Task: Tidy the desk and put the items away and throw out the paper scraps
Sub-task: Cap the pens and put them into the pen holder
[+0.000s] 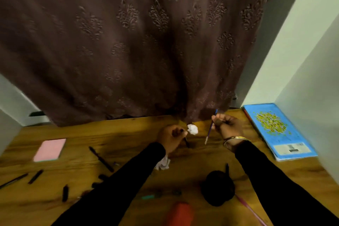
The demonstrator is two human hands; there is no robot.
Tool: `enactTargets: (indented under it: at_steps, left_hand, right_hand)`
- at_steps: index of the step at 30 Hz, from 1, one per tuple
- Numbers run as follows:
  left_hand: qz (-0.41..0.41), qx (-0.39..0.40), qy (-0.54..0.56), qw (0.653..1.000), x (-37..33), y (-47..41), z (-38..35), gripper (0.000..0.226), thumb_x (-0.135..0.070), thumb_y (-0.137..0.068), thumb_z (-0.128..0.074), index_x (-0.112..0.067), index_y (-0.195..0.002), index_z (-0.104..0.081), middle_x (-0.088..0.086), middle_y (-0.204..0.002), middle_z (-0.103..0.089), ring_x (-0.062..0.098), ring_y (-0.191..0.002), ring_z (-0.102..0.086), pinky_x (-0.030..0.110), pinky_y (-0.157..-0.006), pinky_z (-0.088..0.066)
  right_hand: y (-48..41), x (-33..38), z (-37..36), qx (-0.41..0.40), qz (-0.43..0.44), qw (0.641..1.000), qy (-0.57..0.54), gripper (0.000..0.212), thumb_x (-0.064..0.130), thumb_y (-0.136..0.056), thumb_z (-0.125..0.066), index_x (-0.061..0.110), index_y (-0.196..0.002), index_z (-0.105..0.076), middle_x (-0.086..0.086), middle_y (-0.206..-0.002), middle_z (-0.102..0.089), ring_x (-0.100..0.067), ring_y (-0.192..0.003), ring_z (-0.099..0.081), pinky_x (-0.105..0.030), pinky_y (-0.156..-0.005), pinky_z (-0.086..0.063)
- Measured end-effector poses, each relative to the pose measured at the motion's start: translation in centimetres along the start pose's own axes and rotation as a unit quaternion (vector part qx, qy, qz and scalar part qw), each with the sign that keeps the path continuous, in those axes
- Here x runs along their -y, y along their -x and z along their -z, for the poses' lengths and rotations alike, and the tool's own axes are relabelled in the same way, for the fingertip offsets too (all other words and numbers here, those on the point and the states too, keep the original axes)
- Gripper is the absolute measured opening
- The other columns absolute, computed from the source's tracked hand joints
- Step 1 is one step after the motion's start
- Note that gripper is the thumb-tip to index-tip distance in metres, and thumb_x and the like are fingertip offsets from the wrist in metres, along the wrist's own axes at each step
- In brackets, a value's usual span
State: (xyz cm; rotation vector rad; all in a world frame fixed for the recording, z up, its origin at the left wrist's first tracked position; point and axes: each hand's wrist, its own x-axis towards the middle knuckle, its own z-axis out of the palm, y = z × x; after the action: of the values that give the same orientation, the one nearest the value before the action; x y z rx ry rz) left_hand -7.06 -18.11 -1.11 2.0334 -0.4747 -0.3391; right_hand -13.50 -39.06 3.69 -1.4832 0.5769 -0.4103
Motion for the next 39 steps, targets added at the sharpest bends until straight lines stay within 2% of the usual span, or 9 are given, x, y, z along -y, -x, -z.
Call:
enactTargets:
  at_steps: [5,10,16,20,25,31,33,36,39]
  left_hand:
    - [0.038,0.009,0.109,0.993,-0.1,5.4,6.1,0.016,-0.016,-0.098,-0.059,-0.003,-0.105,-0.063,0.002,-0.101,-0.067,0.007,-0.092,-0.066,0.020,-0.084,-0.055]
    - [0.026,-0.025,0.142,0.989,0.3,7.9,7.5,0.016,0.007,-0.099,-0.047,-0.001,-0.100,-0.061,0.016,-0.087,-0.057,0.023,-0.073,-0.062,0.030,-0.077,-0.057]
    - [0.046,-0.040,0.120,0.991,0.4,9.3,7.4,0.015,-0.013,-0.092,-0.068,-0.013,-0.108,-0.068,-0.005,-0.085,-0.069,0.005,-0.076,-0.068,0.019,-0.076,-0.055]
    - [0.022,-0.067,0.094,0.993,0.2,9.8,7.8,0.013,-0.017,-0.092,-0.068,-0.016,-0.106,-0.068,-0.002,-0.088,-0.069,0.011,-0.078,-0.068,0.020,-0.072,-0.055]
    - [0.028,-0.093,0.056,0.994,0.5,9.4,8.3,0.024,-0.010,-0.090,-0.070,-0.027,-0.074,-0.064,0.000,-0.068,-0.061,0.005,-0.067,-0.059,0.030,-0.069,-0.051]
    - [0.076,-0.111,0.142,0.981,-0.1,9.5,9.0,0.039,0.002,-0.077,-0.079,-0.018,-0.102,-0.055,0.005,-0.084,-0.063,0.020,-0.081,-0.062,0.031,-0.079,-0.058]
    - [0.066,-0.129,0.132,0.981,0.6,9.1,8.9,0.039,0.002,-0.076,-0.077,-0.018,-0.102,-0.055,0.005,-0.087,-0.064,0.019,-0.081,-0.062,0.034,-0.081,-0.059]
    - [0.065,-0.133,0.159,0.976,0.2,9.0,9.0,0.036,0.004,-0.081,-0.072,-0.019,-0.102,-0.054,0.006,-0.092,-0.065,0.016,-0.079,-0.063,0.026,-0.073,-0.059]
    - [0.082,-0.134,0.187,0.970,0.2,8.7,9.0,0.044,0.000,-0.078,-0.079,-0.022,-0.102,-0.049,0.006,-0.083,-0.066,0.018,-0.077,-0.066,0.036,-0.076,-0.061]
  right_hand:
    - [2.4,2.4,-7.0,0.066,0.081,0.991,-0.085,0.024,0.003,-0.091,-0.062,-0.007,-0.074,-0.049,-0.015,-0.066,-0.040,-0.014,-0.050,-0.048,-0.020,-0.053,-0.047]
    - [4.4,3.2,-11.7,0.058,0.105,0.990,-0.078,0.009,0.002,-0.088,-0.066,0.007,-0.082,-0.062,0.007,-0.058,-0.064,-0.007,-0.053,-0.059,-0.023,-0.058,-0.053]
    - [6.2,2.3,-13.9,0.079,0.128,0.988,-0.030,0.007,0.000,-0.087,-0.067,0.005,-0.084,-0.063,-0.003,-0.068,-0.064,-0.001,-0.056,-0.060,-0.014,-0.057,-0.051]
    - [6.8,1.7,-14.2,0.101,0.146,0.984,0.008,0.005,0.000,-0.086,-0.068,0.001,-0.084,-0.063,-0.004,-0.069,-0.060,0.005,-0.057,-0.055,-0.011,-0.058,-0.047]
    - [8.5,0.5,-14.4,0.264,0.097,0.950,0.133,0.019,0.006,-0.086,-0.070,0.007,-0.073,-0.056,-0.006,-0.065,-0.054,-0.011,-0.054,-0.056,-0.031,-0.053,-0.052]
    - [8.5,0.6,-15.1,0.241,0.082,0.957,0.142,0.035,-0.001,-0.077,-0.077,0.012,-0.059,-0.050,0.000,-0.058,-0.048,0.004,-0.043,-0.047,-0.012,-0.045,-0.043]
    - [8.3,0.5,-15.2,0.224,0.095,0.954,0.174,0.031,0.011,-0.071,-0.084,0.013,-0.064,-0.054,0.000,-0.063,-0.055,0.002,-0.051,-0.050,-0.019,-0.050,-0.046]
    - [8.4,0.5,-14.9,0.245,0.069,0.955,0.153,0.049,0.026,-0.067,-0.087,0.015,-0.108,-0.063,0.003,-0.099,-0.069,-0.008,-0.088,-0.065,-0.031,-0.076,-0.058]
    - [8.4,0.3,-14.7,0.250,0.034,0.964,0.078,0.040,0.003,-0.083,-0.072,0.011,-0.121,-0.063,0.008,-0.101,-0.075,-0.008,-0.094,-0.070,-0.041,-0.077,-0.059]
